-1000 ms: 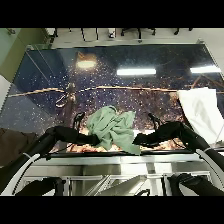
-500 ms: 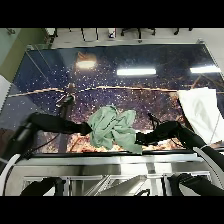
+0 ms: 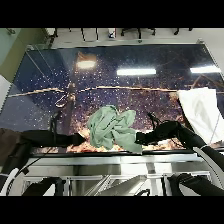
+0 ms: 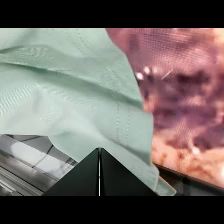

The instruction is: Fold the shirts.

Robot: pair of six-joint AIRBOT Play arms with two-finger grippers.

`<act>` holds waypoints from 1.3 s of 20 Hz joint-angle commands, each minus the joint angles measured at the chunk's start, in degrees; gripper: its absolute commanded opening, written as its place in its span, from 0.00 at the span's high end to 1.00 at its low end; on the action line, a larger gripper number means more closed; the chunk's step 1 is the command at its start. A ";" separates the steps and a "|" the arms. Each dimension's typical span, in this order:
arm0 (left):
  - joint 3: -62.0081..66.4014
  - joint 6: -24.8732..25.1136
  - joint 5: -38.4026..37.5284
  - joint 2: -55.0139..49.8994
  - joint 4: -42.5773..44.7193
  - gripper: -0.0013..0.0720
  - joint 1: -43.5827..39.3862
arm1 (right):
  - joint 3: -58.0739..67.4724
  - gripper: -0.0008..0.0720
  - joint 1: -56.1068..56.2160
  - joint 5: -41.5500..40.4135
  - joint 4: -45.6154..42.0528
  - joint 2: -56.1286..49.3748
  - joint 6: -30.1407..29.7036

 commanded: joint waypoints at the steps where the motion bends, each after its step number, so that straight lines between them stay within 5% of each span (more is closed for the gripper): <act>1: -3.45 1.57 -10.12 -6.95 -5.95 0.03 -7.96 | -0.02 0.96 0.04 0.07 0.02 -0.02 0.04; 4: 1.88 1.55 -15.65 -14.12 -5.75 0.09 -16.79 | -0.02 0.96 0.04 0.07 0.02 0.00 0.04; 7: 8.22 1.46 -14.97 -20.92 -4.07 0.90 -18.82 | 0.00 0.96 0.04 0.09 0.04 0.15 0.07; 8: 10.08 1.49 -12.68 -22.51 -3.76 0.96 -17.77 | 0.07 0.96 -0.04 0.09 0.48 0.61 0.11; 11: 16.85 1.51 -3.69 -20.76 -3.98 0.96 -12.20 | 5.01 0.96 -2.08 -1.79 3.08 5.53 0.26; 15: 37.03 0.76 6.43 -5.44 -4.35 0.96 -3.23 | 26.86 0.96 -7.74 -6.32 5.35 20.81 1.36; 20: 66.23 0.81 7.41 6.12 -3.74 0.96 3.96 | 51.08 0.96 -9.70 -5.44 -3.69 35.06 5.18; 23: 65.57 0.00 13.92 5.38 -3.78 0.96 4.35 | 47.45 0.96 -9.70 -15.91 -12.81 36.20 12.92; 26: 54.38 -0.04 15.37 2.25 -3.82 0.96 -0.26 | 32.61 0.96 -9.49 -15.82 -9.11 37.03 13.55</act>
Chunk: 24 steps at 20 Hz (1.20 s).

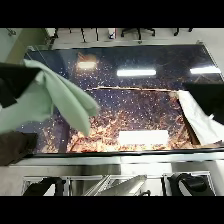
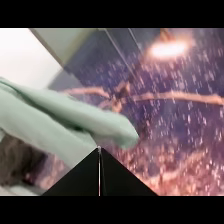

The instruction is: Fold the shirts.

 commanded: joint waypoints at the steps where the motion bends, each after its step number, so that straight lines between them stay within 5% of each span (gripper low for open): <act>1: -8.44 -0.28 2.27 -2.80 -0.11 0.96 -4.48 | -13.90 0.96 0.00 -1.38 1.46 2.16 2.82; 8: -21.24 -0.31 -11.56 -19.74 0.00 0.96 -30.77 | -44.50 0.96 3.80 10.88 8.72 2.56 -0.70; 11: -20.09 -0.50 -10.23 -28.13 -0.04 0.96 -34.58 | -47.82 0.96 5.70 13.11 8.68 1.31 -0.74; 12: -18.47 -0.50 -8.66 -30.08 -0.07 0.74 -34.42 | -47.80 0.92 5.73 13.14 8.74 0.35 -1.38; 13: -16.22 -0.81 -6.56 -31.67 -0.09 0.14 -33.62 | -47.80 0.68 5.70 13.16 8.70 -0.63 -1.46; 14: -13.68 -2.51 -4.24 -32.70 -0.04 0.03 -32.33 | -47.80 0.43 5.70 13.14 8.72 -1.62 -2.49; 16: -8.11 -2.49 3.28 -33.59 0.04 0.03 -27.82 | -47.80 0.34 5.70 12.68 8.70 -3.61 -3.13; 18: -4.33 -2.49 11.89 -32.89 0.13 0.03 -20.70 | -47.80 0.09 5.70 12.04 8.70 -5.44 -4.52; 24: -26.29 -1.92 8.02 -20.55 6.05 0.03 4.46 | -47.82 0.09 6.19 13.27 9.33 -13.49 -5.70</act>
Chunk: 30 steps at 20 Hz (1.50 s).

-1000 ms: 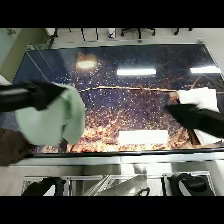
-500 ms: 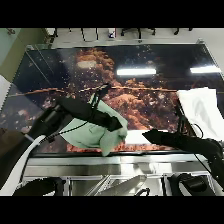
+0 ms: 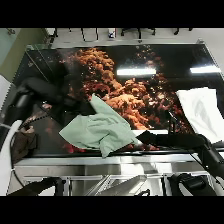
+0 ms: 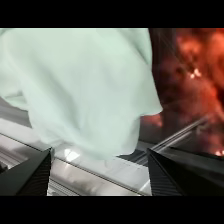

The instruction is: Fold the shirts.

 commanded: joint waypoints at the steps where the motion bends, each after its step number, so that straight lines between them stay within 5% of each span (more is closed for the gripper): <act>1: -16.04 1.62 -2.84 6.27 2.47 0.03 13.51 | -0.04 0.09 0.96 1.79 2.03 -5.79 -1.90; 8: -32.63 6.08 -8.59 1.07 2.47 0.03 26.56 | 3.78 0.10 9.86 11.13 4.04 -18.60 -2.82; 15: -32.41 6.10 -14.56 -7.32 1.90 0.03 25.94 | 7.89 0.11 10.93 11.15 4.04 -21.94 -2.82; 16: -32.41 6.10 -16.31 -7.72 1.86 0.03 25.03 | 7.89 0.38 10.93 11.13 3.98 -21.94 -2.86; 17: -32.41 6.08 -17.97 -8.02 1.88 0.04 23.89 | 7.89 0.74 10.93 11.15 4.00 -21.94 -3.48; 18: -32.39 6.03 -19.61 -8.33 1.86 0.31 22.60 | 7.89 0.87 10.93 11.23 4.00 -21.94 -3.93; 19: -32.39 6.03 -20.98 -8.35 1.88 0.75 21.62 | 7.89 0.87 10.93 11.65 4.00 -21.94 -3.93; 20: -32.04 6.01 -21.79 -8.33 1.88 0.96 20.74 | 7.89 0.88 10.93 12.20 4.00 -21.92 -3.93; 21: -31.21 5.86 -22.12 -8.28 1.88 0.96 19.87 | 7.89 0.96 10.93 12.57 4.00 -21.92 -3.96; 26: -21.81 3.65 -20.94 1.73 1.70 0.96 16.57 | 12.22 0.96 10.56 11.93 3.93 -19.17 -4.37; 30: -3.58 2.73 -20.74 17.29 -3.63 0.96 14.97 | 32.20 0.96 6.71 8.02 3.96 -9.18 -6.95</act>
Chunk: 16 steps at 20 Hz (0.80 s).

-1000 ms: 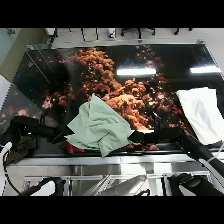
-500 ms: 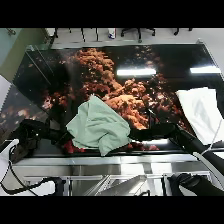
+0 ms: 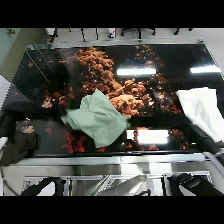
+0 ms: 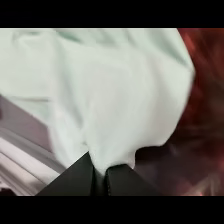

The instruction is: Fold the shirts.

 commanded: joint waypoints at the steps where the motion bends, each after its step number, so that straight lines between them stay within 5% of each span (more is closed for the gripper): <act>1: 16.74 -1.05 -0.87 12.07 -4.48 0.96 -1.29 | 17.97 0.96 -2.45 -3.21 -0.07 7.80 -2.21; 6: 45.16 -1.79 -7.78 22.43 -4.04 0.96 -1.95 | 46.21 0.96 -2.43 -9.62 -0.17 15.15 -3.50; 10: 56.39 -2.21 -9.53 25.00 -2.54 0.96 -1.97 | 53.57 0.96 -2.43 -12.24 -0.35 19.02 -3.23; 16: 58.69 -4.61 8.70 15.67 -3.26 0.96 -1.99 | 45.53 0.96 -2.45 -21.27 -3.72 17.03 1.29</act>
